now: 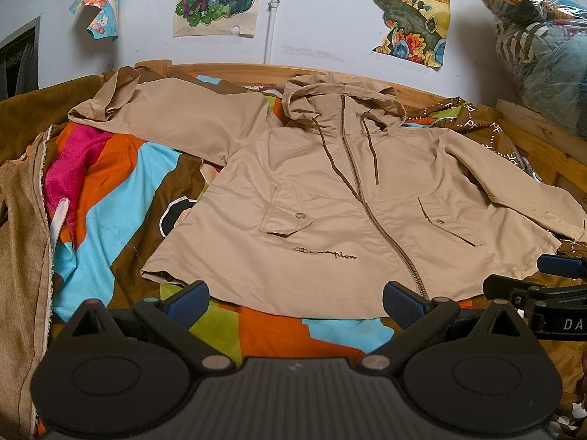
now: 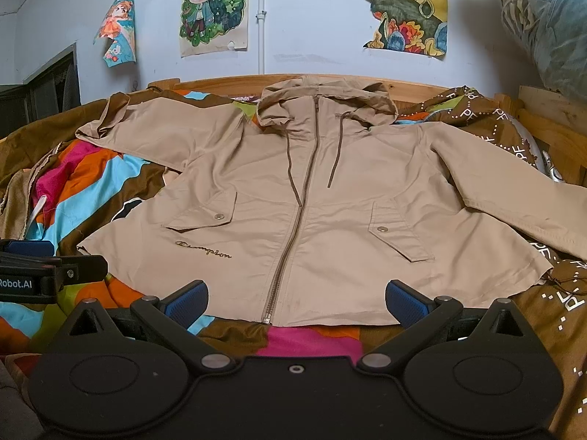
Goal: Fold large clothes
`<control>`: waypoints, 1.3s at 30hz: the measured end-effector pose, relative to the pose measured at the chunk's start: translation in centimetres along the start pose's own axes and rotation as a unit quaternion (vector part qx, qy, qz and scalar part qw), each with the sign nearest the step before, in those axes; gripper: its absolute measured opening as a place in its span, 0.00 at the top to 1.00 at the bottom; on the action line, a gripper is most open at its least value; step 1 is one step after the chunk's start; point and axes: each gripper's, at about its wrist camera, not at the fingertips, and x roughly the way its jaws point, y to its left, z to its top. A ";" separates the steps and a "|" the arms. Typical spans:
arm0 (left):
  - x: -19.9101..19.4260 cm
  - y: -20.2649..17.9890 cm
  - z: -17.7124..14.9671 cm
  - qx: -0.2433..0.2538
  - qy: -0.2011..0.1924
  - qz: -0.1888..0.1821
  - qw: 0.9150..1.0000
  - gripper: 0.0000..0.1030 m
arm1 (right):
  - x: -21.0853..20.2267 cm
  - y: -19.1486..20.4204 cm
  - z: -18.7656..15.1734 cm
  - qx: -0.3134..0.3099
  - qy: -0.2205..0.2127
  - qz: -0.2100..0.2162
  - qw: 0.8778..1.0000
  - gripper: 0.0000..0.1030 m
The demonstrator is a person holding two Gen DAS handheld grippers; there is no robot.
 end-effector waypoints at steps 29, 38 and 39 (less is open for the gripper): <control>0.6 0.7 -0.5 0.001 0.010 -0.001 1.000 0.01 | 0.5 0.1 -0.5 0.003 0.005 0.000 1.000 0.01; 1.0 0.4 -0.4 0.008 0.030 0.001 1.000 0.01 | 0.2 -0.6 0.3 0.010 0.000 -0.019 1.000 0.01; 1.0 0.3 -0.4 0.010 0.033 0.002 0.999 0.01 | 0.1 -0.6 0.3 0.011 -0.006 -0.028 1.000 0.01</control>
